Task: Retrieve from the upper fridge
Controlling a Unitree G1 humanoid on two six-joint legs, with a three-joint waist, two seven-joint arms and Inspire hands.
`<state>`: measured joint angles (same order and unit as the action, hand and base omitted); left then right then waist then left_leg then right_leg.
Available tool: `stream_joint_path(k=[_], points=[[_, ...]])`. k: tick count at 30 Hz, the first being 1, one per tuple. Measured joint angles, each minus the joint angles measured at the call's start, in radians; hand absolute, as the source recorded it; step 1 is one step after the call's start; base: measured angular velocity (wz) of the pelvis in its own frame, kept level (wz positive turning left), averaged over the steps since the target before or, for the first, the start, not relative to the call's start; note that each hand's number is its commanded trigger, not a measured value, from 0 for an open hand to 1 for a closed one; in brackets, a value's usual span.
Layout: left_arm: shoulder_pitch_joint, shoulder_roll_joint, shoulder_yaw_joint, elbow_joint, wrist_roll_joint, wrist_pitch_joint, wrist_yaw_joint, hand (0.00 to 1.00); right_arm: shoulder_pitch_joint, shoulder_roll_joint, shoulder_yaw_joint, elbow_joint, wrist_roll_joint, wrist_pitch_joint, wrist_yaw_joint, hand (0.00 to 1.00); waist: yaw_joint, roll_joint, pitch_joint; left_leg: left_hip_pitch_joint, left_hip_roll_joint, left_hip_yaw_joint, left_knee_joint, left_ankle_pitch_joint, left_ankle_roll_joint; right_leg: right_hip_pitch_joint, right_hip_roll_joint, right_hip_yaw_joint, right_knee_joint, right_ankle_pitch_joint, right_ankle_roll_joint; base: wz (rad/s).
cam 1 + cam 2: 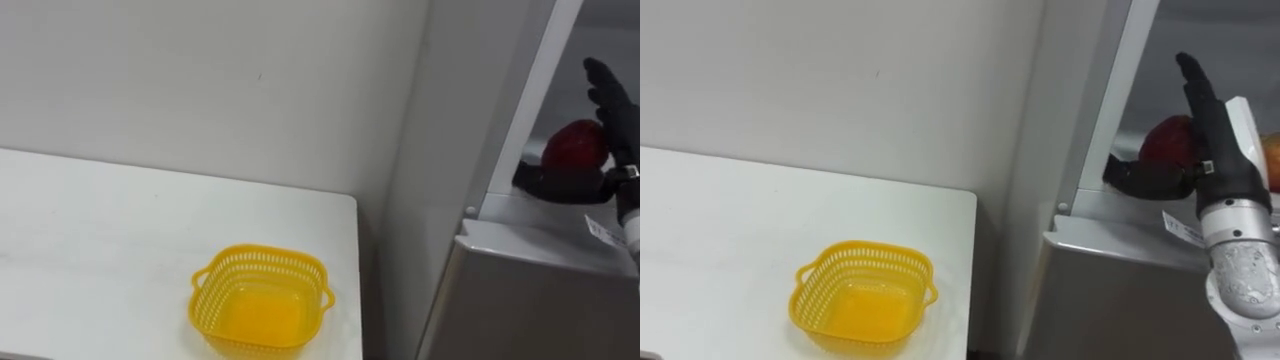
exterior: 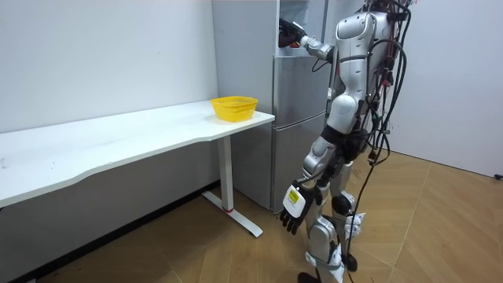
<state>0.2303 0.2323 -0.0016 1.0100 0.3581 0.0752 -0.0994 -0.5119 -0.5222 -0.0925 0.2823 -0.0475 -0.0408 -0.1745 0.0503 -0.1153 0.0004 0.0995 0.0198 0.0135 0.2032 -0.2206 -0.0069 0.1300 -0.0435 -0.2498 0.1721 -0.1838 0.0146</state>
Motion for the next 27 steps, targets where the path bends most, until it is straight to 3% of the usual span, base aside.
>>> stream_joint_path(k=[11,22,27], points=[[-0.001,0.000,-0.004,0.004,-0.003,0.014,-0.001,0.00,0.000,0.000,0.032,0.018,-0.006,0.011,0.065,0.00,-0.014,-0.002,0.0059,0.014,0.002,0.013,-0.004,-0.001,0.000,0.006,0.003,0.013,0.002,0.003,-0.004,-0.03],[-0.007,0.000,-0.003,0.003,0.005,0.030,-0.003,0.00,-0.022,0.000,0.030,0.092,0.047,0.009,0.132,0.00,-0.017,0.005,0.0025,0.020,0.003,0.016,-0.004,0.000,0.000,0.014,0.004,0.027,0.002,0.003,-0.004,0.00],[-0.005,0.000,-0.003,0.003,0.006,0.058,0.000,0.00,-0.022,0.000,0.031,0.099,0.138,0.046,0.147,0.00,-0.017,0.008,0.0015,0.025,0.003,0.017,-0.008,-0.001,0.000,0.018,0.004,0.026,0.003,0.003,-0.004,0.00]])
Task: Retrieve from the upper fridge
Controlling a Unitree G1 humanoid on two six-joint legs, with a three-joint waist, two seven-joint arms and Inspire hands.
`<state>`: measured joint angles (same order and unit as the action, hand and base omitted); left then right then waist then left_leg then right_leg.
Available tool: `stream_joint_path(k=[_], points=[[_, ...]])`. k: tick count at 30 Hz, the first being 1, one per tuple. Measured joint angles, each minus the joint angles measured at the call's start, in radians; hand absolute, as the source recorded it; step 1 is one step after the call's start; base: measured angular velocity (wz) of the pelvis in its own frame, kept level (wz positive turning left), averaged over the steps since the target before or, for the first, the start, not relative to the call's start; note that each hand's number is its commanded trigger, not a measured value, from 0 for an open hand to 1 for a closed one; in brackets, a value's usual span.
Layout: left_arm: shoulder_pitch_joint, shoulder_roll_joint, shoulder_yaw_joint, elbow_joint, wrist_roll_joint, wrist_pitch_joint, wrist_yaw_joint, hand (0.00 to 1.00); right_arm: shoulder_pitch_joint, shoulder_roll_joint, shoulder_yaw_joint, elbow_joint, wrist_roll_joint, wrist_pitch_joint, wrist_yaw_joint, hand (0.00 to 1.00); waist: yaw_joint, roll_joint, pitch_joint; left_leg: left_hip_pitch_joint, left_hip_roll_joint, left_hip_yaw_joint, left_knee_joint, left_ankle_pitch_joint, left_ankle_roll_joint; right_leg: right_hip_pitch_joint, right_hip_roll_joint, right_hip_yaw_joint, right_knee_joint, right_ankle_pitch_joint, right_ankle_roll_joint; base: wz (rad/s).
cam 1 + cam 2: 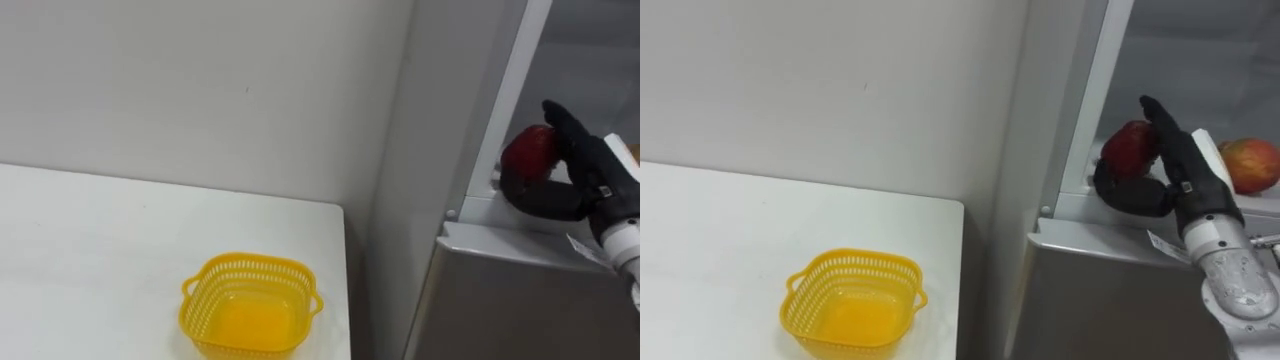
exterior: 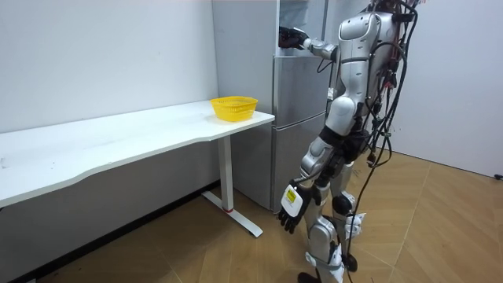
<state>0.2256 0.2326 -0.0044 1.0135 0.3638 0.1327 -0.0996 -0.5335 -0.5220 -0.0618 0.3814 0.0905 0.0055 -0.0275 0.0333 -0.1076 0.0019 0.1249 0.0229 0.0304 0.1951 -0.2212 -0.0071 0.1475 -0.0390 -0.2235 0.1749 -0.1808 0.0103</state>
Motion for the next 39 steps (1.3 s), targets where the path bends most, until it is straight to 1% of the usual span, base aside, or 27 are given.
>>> stream_joint_path(k=[1,2,3,9,16,25,34,36,37,39], points=[[0.000,0.000,0.000,0.000,0.000,0.003,0.000,0.00,0.000,0.000,0.000,0.000,0.009,0.003,0.006,0.05,0.000,0.001,-0.0006,0.000,0.000,0.000,0.000,0.000,0.000,0.000,0.000,0.000,0.000,0.000,0.000,0.00],[0.000,0.000,0.000,0.000,0.000,0.006,0.000,0.00,0.000,0.000,0.000,0.000,0.015,0.005,0.008,0.74,0.000,0.001,-0.0010,0.000,0.000,0.000,0.000,0.000,0.000,0.000,0.000,0.000,0.000,0.000,0.000,0.00],[0.000,0.000,0.000,0.000,0.000,0.011,0.000,0.00,0.000,0.000,0.000,0.000,0.022,0.007,0.009,1.00,0.000,0.002,-0.0022,0.000,0.000,0.000,0.000,0.000,0.000,0.000,0.001,0.000,0.000,0.000,0.000,0.00],[0.001,0.000,0.000,0.000,-0.001,0.022,0.001,0.00,0.000,-0.002,-0.007,-0.001,0.053,0.017,0.001,1.00,0.002,0.001,-0.0051,0.007,0.001,0.008,-0.006,0.000,0.000,0.000,0.001,0.002,0.000,0.000,0.000,-0.03],[0.001,0.000,0.000,0.000,0.000,0.023,0.001,0.00,-0.002,-0.002,-0.018,-0.009,0.107,0.014,0.008,1.00,0.001,-0.003,-0.0082,0.006,0.001,0.008,-0.006,0.000,0.000,0.001,0.001,0.002,0.000,0.000,0.000,0.00],[0.002,0.000,0.000,0.000,-0.001,0.031,0.002,0.00,-0.008,-0.002,-0.018,-0.008,0.107,0.017,0.006,1.00,0.004,-0.006,-0.0081,0.006,0.001,0.007,-0.006,0.000,0.000,0.001,0.001,0.001,0.000,0.000,0.000,0.00],[0.001,0.000,0.000,0.000,-0.003,0.033,0.002,0.00,-0.018,-0.002,-0.020,-0.008,0.107,0.018,0.003,1.00,0.003,-0.008,-0.0046,0.005,0.002,0.007,-0.006,0.000,0.000,0.001,0.001,0.002,-0.001,0.000,0.000,0.00],[0.000,0.000,0.000,0.000,-0.003,0.033,0.002,0.00,-0.020,-0.002,-0.021,-0.008,0.108,0.018,0.002,1.00,0.003,-0.006,-0.0029,0.005,0.002,0.007,-0.006,0.000,0.000,0.000,0.001,0.002,-0.002,0.000,0.000,0.00],[-0.002,0.000,0.000,0.000,-0.003,0.033,0.002,0.00,-0.020,-0.002,-0.021,-0.008,0.108,0.018,0.001,1.00,0.003,-0.008,-0.0041,0.005,0.001,0.008,-0.006,0.000,0.000,-0.001,0.001,0.002,-0.002,0.000,0.000,0.00],[-0.006,0.000,0.000,0.000,-0.003,0.032,0.002,0.00,-0.020,-0.002,-0.020,-0.008,0.110,0.018,-0.004,1.00,0.003,-0.007,-0.0033,0.005,0.001,0.008,-0.006,0.000,0.000,0.000,0.001,0.001,-0.001,0.000,0.000,0.00]])
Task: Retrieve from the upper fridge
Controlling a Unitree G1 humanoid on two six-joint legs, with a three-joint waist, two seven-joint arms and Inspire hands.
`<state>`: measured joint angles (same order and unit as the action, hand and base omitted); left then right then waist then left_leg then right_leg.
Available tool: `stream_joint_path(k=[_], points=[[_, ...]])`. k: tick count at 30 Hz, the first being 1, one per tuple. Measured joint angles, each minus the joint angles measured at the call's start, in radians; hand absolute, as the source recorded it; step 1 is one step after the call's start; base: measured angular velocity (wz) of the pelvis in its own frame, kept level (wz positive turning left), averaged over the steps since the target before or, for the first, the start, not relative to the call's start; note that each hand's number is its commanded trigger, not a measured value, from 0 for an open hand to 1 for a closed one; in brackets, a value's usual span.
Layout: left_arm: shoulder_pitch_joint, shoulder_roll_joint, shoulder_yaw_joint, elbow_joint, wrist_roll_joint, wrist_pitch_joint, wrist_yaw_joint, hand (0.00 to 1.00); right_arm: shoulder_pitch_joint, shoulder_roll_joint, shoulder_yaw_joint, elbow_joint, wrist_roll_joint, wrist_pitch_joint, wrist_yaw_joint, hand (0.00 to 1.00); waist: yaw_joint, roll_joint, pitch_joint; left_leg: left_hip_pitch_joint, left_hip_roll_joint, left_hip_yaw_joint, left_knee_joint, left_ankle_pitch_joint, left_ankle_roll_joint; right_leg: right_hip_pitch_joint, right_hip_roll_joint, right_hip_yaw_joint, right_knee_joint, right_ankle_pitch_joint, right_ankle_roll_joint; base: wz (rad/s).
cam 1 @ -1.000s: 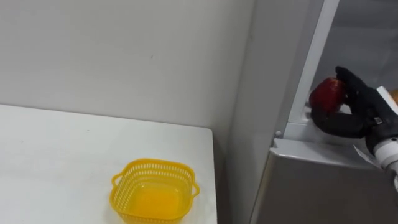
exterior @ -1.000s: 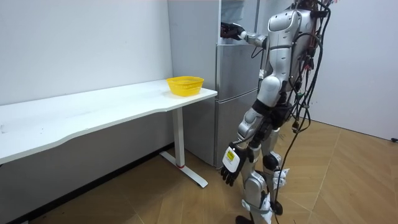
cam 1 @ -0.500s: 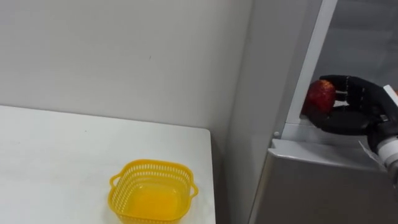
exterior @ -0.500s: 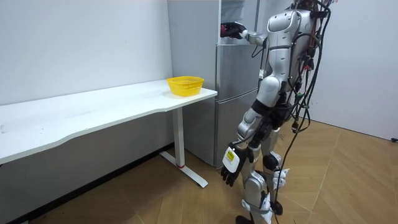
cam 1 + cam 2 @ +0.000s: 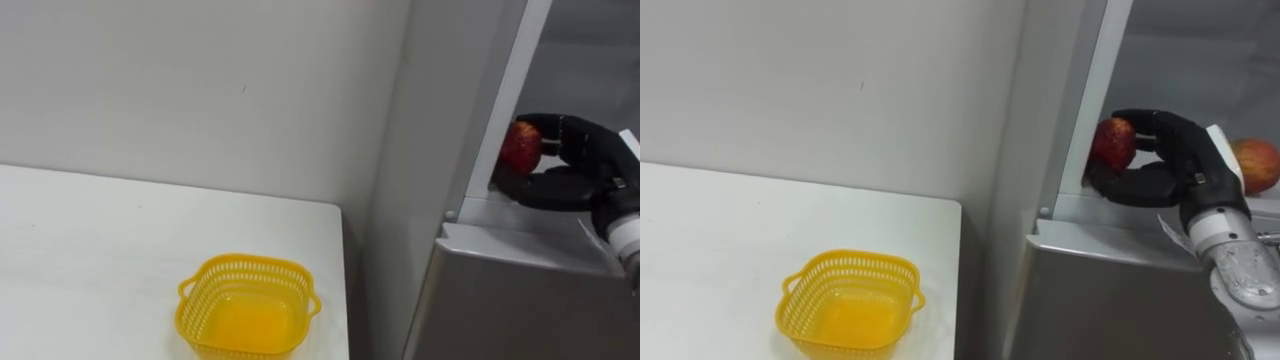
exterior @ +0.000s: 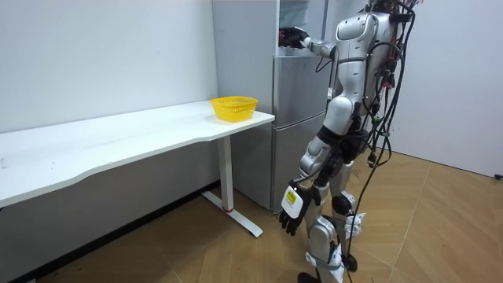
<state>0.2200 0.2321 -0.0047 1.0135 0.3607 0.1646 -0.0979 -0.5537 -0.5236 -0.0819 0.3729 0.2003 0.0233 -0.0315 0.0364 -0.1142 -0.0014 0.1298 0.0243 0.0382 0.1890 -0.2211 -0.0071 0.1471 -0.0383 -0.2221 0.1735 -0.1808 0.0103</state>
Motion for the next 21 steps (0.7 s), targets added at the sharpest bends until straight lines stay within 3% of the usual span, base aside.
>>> stream_joint_path(k=[5,9,14,21], points=[[-0.003,0.000,0.000,0.002,-0.002,-0.002,0.003,0.00,0.001,0.013,0.001,-0.019,-0.004,0.001,-0.030,1.00,-0.004,0.005,0.0034,-0.005,0.000,0.000,-0.001,0.000,0.000,-0.005,0.000,0.001,0.001,0.000,0.000,0.00],[-0.003,-0.014,0.000,0.003,-0.002,-0.004,0.020,0.00,0.020,0.036,-0.001,-0.092,-0.060,0.001,-0.109,1.00,-0.004,0.027,0.0033,-0.015,0.000,0.001,0.002,0.000,0.000,-0.014,0.000,0.003,0.000,0.001,0.000,0.00],[-0.004,-0.025,-0.008,0.009,-0.039,-0.030,0.030,0.00,0.147,0.130,-0.005,-0.297,-0.181,-0.011,-0.243,1.00,-0.004,0.061,-0.0035,-0.013,0.000,0.001,0.002,0.001,0.000,-0.016,0.002,0.001,-0.003,0.001,0.000,0.00],[-0.032,-0.032,-0.040,0.034,-0.052,-0.073,0.053,0.00,0.254,0.204,0.002,-0.472,-0.304,-0.022,-0.324,1.00,-0.003,0.070,0.0026,-0.015,0.000,0.016,-0.001,0.001,0.000,-0.028,0.002,0.016,-0.003,0.001,0.000,-0.07]])
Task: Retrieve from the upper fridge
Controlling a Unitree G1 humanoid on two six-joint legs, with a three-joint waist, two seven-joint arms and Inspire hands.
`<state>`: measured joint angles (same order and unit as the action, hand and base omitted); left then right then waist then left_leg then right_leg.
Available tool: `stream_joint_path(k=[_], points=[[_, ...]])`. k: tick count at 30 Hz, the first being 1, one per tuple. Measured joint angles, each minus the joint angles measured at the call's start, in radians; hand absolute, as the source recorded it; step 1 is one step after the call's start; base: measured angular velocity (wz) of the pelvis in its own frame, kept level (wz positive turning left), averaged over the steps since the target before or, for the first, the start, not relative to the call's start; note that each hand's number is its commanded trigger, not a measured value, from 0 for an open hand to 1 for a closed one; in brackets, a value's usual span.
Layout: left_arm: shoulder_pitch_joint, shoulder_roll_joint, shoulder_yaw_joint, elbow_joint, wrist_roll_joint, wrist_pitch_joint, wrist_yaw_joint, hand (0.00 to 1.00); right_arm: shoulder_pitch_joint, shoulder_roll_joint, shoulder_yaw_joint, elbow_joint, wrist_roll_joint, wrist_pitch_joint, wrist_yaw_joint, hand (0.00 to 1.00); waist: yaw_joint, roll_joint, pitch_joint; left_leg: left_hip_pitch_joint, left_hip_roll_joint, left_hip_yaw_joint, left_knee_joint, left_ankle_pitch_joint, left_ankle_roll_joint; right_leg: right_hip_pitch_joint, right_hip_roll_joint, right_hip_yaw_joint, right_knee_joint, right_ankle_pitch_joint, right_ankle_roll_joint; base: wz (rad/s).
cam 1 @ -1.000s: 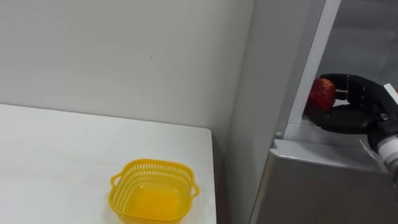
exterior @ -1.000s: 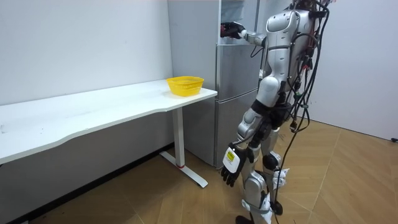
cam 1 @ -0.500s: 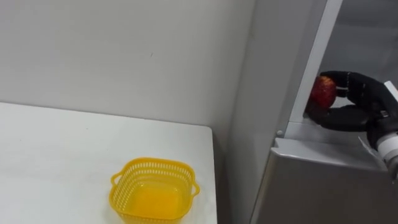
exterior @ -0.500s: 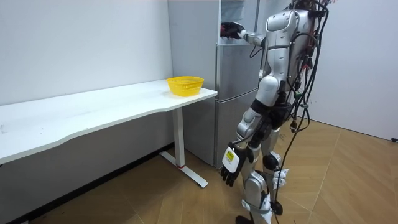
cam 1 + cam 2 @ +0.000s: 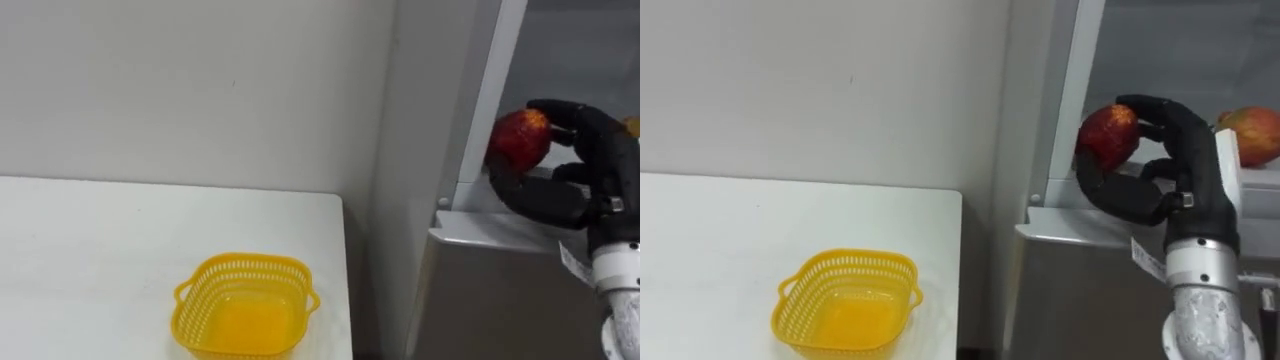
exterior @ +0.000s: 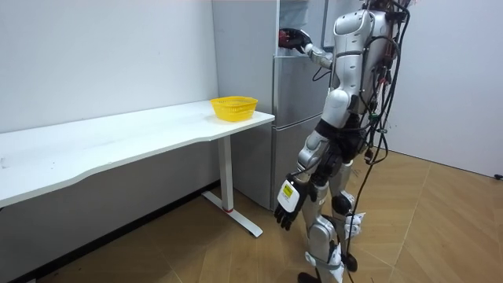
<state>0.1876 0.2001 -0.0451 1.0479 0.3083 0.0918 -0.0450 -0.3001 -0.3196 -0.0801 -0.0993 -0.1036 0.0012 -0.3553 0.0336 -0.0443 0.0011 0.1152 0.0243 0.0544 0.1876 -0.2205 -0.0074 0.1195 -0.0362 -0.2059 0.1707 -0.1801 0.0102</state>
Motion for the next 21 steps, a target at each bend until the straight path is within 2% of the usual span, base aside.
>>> stream_joint_path(k=[4,7,11,16,19,21], points=[[-0.007,-0.001,0.000,0.037,-0.003,-0.023,0.016,0.00,0.012,0.018,0.016,-0.075,-0.073,-0.016,-0.042,1.00,-0.002,0.000,0.0006,0.001,0.000,0.000,0.000,0.000,0.000,0.000,0.000,0.002,0.002,0.000,0.000,-0.01],[-0.016,-0.001,-0.009,0.083,-0.003,-0.038,0.016,0.00,0.022,0.043,0.034,-0.118,-0.177,-0.057,-0.073,1.00,0.000,-0.001,0.0002,0.002,0.001,-0.001,0.002,0.000,0.000,0.002,0.001,0.003,0.002,0.000,-0.001,0.00],[-0.019,-0.002,-0.017,0.102,-0.001,-0.043,0.011,0.00,0.030,0.045,0.081,-0.171,-0.239,-0.104,-0.090,1.00,0.004,-0.009,-0.0012,-0.002,0.001,-0.001,0.001,0.000,0.000,0.000,0.002,0.003,0.003,0.001,-0.001,0.00],[-0.036,0.001,-0.021,0.121,-0.002,-0.052,0.003,0.00,0.029,0.045,0.145,-0.266,-0.355,-0.125,-0.100,1.00,0.037,-0.018,-0.0035,-0.006,0.002,-0.002,-0.007,0.000,0.000,-0.011,0.001,0.002,0.015,0.000,-0.001,0.00],[-0.047,0.007,-0.041,0.120,-0.003,-0.056,0.005,0.00,0.022,0.048,0.193,-0.281,-0.416,-0.156,-0.103,1.00,0.058,-0.023,-0.0012,-0.003,0.002,-0.004,-0.004,0.000,0.000,-0.005,0.001,0.000,0.015,0.000,-0.001,0.01],[-0.052,0.012,-0.052,0.120,-0.003,-0.058,0.009,0.00,0.015,0.047,0.223,-0.280,-0.433,-0.161,-0.101,1.00,0.066,-0.028,0.0012,-0.002,0.002,-0.004,-0.004,0.000,0.000,-0.003,0.001,0.000,0.015,0.000,-0.001,0.00]])
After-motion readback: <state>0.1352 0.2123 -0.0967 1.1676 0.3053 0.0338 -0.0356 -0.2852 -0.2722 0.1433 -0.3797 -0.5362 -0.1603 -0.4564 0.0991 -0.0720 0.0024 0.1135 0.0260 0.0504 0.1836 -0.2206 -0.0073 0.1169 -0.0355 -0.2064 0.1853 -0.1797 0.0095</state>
